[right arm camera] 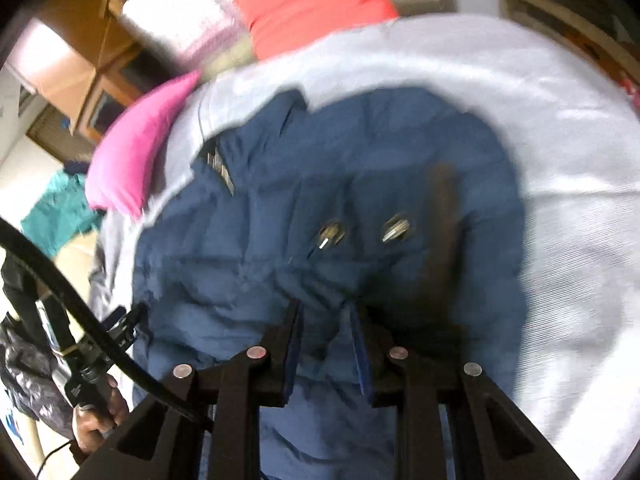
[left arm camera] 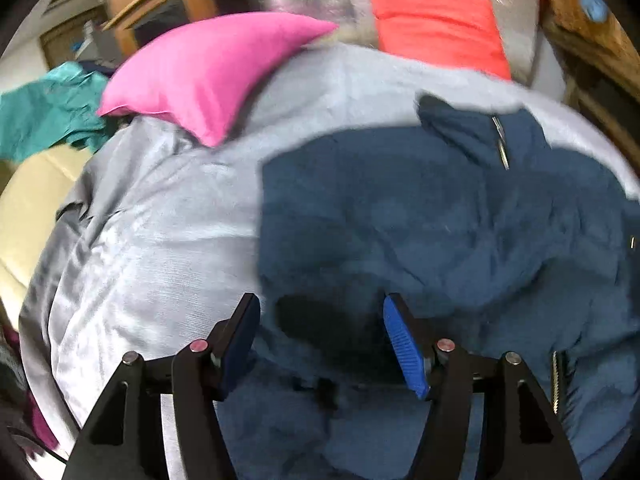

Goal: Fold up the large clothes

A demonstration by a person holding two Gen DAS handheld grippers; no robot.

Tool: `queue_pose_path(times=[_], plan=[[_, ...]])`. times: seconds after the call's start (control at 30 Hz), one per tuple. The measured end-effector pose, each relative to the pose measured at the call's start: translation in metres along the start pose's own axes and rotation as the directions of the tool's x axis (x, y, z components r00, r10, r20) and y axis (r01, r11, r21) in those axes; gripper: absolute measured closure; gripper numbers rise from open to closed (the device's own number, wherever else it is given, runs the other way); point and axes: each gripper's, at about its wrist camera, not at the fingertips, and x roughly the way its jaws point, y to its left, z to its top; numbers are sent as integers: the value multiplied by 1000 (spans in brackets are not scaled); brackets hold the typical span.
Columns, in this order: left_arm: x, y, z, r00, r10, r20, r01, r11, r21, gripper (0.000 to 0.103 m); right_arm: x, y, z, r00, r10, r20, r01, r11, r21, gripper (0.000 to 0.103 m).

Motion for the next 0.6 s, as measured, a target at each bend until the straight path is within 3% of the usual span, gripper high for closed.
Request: queue_pose_path(times=[0.13,0.27,0.37,0.47,0.6], plan=[[0,27,1,999,42,11,-41,997,-66,38,-19,-30,5,999,-5,41,2,997,73,76],[33,29,-8,992,68,-110,-72,997,-34,37,10,-47,1,998,-36,-60,42,994,105,76],[32,20,-10,990,100,-99,-99,995,15,38,19,-47,2,996,-37,-83,45,994,99,76],[18,25,-7,996,71,-56,-72,997,-7,38,4,-41,4,1000,-13,-23,15,995,100,74],[6,28,0,1000,23,1,-23,998,-57,38,-13,-32,17,991,23,133,-37,994,103,74]])
